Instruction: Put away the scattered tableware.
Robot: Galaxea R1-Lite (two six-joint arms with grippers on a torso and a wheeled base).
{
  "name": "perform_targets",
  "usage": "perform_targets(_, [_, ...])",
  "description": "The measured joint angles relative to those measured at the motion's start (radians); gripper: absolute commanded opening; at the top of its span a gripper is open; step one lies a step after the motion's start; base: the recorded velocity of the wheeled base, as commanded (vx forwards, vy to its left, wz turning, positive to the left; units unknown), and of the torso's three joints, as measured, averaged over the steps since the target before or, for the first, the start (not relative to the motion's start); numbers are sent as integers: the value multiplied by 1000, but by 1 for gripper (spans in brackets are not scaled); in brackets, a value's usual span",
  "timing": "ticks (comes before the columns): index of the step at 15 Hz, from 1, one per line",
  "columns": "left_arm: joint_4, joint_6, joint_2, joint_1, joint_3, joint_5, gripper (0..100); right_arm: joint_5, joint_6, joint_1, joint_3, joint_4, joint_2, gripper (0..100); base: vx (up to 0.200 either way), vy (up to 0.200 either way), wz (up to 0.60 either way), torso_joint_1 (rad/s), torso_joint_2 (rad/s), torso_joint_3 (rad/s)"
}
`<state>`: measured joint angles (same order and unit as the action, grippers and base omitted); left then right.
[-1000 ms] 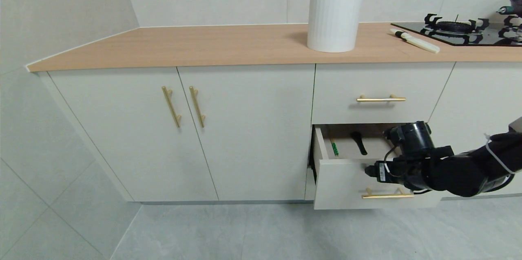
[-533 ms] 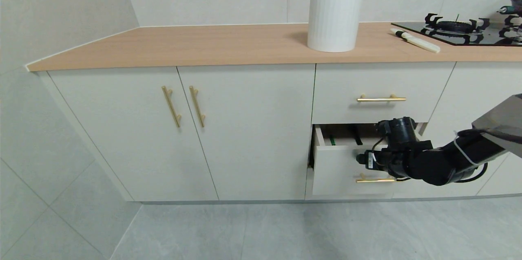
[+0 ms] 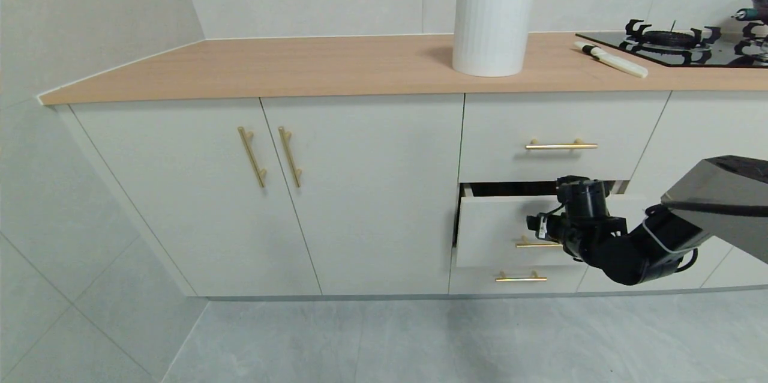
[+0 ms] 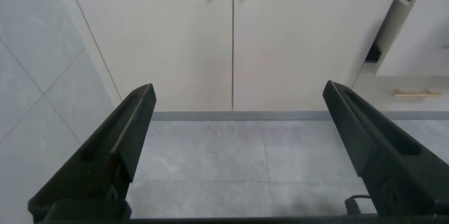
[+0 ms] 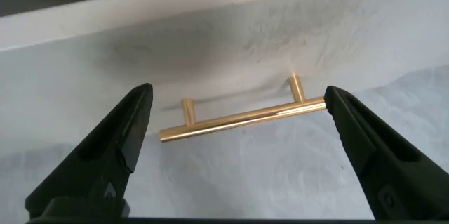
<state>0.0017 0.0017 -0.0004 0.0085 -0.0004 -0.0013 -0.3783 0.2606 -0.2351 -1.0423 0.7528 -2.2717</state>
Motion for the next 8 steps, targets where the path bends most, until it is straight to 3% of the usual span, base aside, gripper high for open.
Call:
perform_targets(3, [0, 0, 0, 0, 0, 0, 100, -30, -2, 1, -23, 106, -49, 100, 0, 0, 0, 0, 0, 0])
perform_targets(8, [0, 0, 0, 0, 0, 0, 100, -91, 6, 19, -110, 133, -123, 100, 0, 0, 0, 0, 0, 0])
